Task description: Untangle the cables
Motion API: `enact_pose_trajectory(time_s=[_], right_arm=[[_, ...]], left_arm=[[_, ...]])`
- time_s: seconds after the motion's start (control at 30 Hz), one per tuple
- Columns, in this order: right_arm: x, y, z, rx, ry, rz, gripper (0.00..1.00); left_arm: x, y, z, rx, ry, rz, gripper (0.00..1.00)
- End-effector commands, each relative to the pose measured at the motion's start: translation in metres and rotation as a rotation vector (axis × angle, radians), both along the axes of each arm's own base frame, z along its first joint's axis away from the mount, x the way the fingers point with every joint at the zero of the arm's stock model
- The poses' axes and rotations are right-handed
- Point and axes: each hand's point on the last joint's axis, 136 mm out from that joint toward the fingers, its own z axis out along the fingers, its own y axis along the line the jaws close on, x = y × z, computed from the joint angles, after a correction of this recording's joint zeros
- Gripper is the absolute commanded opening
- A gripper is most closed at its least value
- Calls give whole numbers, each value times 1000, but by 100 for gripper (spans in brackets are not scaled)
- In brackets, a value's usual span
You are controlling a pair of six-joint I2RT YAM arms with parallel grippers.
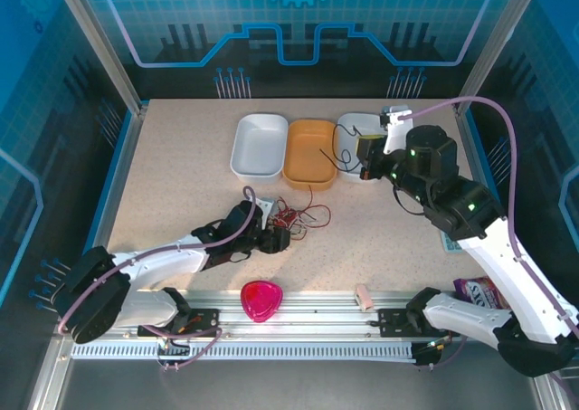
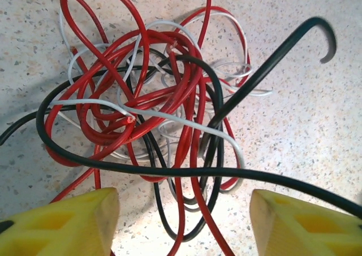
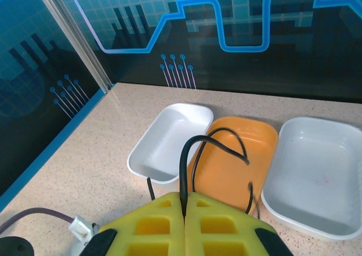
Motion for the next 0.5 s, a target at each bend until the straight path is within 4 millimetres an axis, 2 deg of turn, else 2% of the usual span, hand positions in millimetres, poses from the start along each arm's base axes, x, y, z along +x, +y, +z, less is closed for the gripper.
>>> enact_pose_trajectory(time_s=[0.0,0.13,0.3,0.47], right_arm=[[6,-8,11,-34,-19,-34,0],[21,-7,12,-85,-9,-53,0],[54,-14,-3,-183,35,-118,0],[90,-21,-22,-252,64,-164,0]], left_arm=[[3,-6,25,-30,-45,-26,67],[6,-3,40,-34,-79,-9,82],[11,4,61,-55,-135,39,99],[20,17,76,-48,-175,124,99]])
